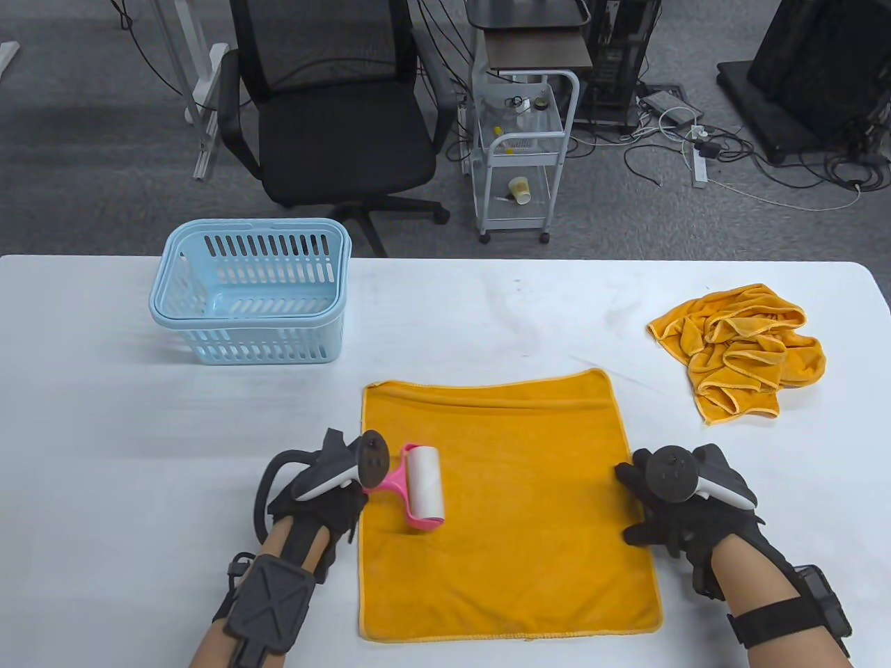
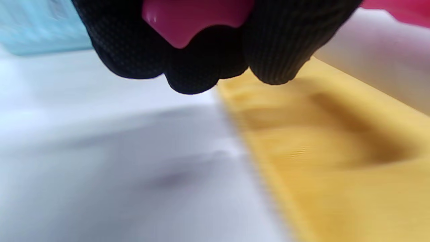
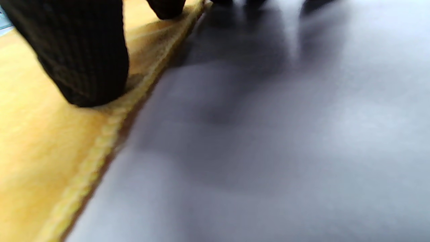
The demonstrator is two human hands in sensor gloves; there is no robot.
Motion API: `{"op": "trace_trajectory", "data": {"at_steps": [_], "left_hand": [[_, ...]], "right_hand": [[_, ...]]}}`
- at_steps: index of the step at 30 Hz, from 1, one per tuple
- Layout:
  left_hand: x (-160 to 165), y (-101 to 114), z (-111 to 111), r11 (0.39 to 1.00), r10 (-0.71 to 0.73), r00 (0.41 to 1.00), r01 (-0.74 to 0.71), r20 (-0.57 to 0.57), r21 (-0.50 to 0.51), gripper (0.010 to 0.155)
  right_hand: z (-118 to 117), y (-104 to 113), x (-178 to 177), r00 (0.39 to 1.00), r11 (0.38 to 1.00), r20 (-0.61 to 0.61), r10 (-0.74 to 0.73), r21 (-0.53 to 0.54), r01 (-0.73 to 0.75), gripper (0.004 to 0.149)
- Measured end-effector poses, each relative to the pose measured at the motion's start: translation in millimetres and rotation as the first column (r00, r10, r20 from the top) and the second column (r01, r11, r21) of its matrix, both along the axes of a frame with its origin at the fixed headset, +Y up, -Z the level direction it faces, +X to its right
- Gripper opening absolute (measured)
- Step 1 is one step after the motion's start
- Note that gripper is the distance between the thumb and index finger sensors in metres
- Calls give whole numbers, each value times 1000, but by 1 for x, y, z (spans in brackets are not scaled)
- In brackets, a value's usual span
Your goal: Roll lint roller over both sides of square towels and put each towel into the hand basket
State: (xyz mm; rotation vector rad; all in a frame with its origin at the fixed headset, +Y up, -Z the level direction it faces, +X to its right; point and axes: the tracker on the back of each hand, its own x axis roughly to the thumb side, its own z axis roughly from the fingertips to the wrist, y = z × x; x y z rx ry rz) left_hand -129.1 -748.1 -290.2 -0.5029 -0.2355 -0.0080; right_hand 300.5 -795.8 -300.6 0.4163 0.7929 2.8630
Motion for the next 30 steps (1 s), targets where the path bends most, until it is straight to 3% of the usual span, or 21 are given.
{"op": "trace_trajectory", "data": {"at_steps": [5, 9, 15, 23, 26, 30], "left_hand": [[62, -11, 11, 999, 39, 987, -34, 155, -37, 49], [75, -20, 16, 999, -45, 978, 48, 205, -10, 49], [34, -16, 14, 974, -225, 963, 223, 147, 33, 44], [-52, -11, 15, 917, -397, 917, 398, -27, 24, 43], [-71, -10, 16, 929, -370, 927, 370, -64, -8, 43], [-96, -12, 16, 992, -114, 982, 106, -149, -63, 46]], "right_hand": [[0, 0, 0, 1000, 1000, 2, -1, 0, 1, 95], [0, 0, 0, 1000, 1000, 3, -1, 0, 1, 95], [0, 0, 0, 1000, 1000, 3, 0, 0, 0, 95], [0, 0, 0, 1000, 1000, 1, 0, -1, 0, 95], [0, 0, 0, 1000, 1000, 0, 1, -1, -1, 95], [0, 0, 0, 1000, 1000, -1, 0, -1, 0, 95]]}}
